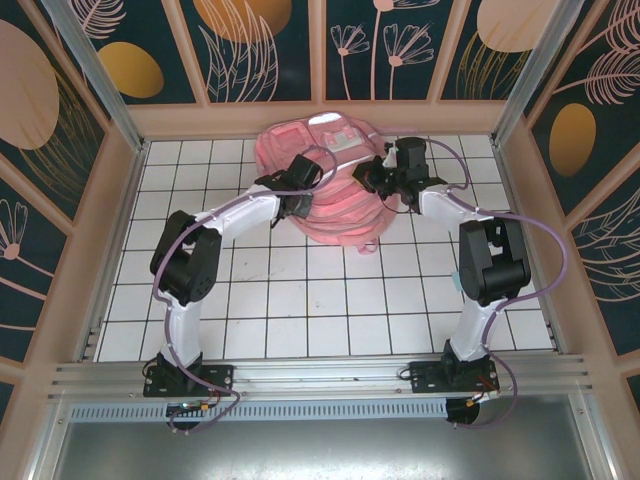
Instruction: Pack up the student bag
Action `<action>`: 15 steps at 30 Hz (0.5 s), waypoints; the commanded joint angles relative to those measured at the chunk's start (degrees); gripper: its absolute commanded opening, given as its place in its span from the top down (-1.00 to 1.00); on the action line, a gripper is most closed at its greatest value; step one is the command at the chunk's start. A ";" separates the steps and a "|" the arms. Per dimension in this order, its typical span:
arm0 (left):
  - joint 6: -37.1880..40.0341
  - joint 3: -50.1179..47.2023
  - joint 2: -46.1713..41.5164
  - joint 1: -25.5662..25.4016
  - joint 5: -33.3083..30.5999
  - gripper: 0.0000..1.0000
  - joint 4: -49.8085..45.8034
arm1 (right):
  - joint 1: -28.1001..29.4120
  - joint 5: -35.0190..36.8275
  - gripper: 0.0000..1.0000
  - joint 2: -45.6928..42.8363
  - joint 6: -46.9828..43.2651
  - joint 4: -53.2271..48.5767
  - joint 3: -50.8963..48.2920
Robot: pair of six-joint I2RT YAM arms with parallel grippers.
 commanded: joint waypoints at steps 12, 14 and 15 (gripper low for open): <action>-12.22 -17.51 -16.88 11.74 -3.31 -0.77 2.61 | 0.12 -3.90 0.00 -2.05 0.24 7.83 2.18; -15.32 -21.40 -21.38 15.00 -1.30 -0.94 3.34 | 0.52 -2.58 -0.23 -2.91 -2.77 4.41 2.37; -17.01 -23.87 -23.49 16.77 -0.01 -0.98 3.77 | 0.88 -0.43 -0.28 -3.67 -4.58 1.36 2.44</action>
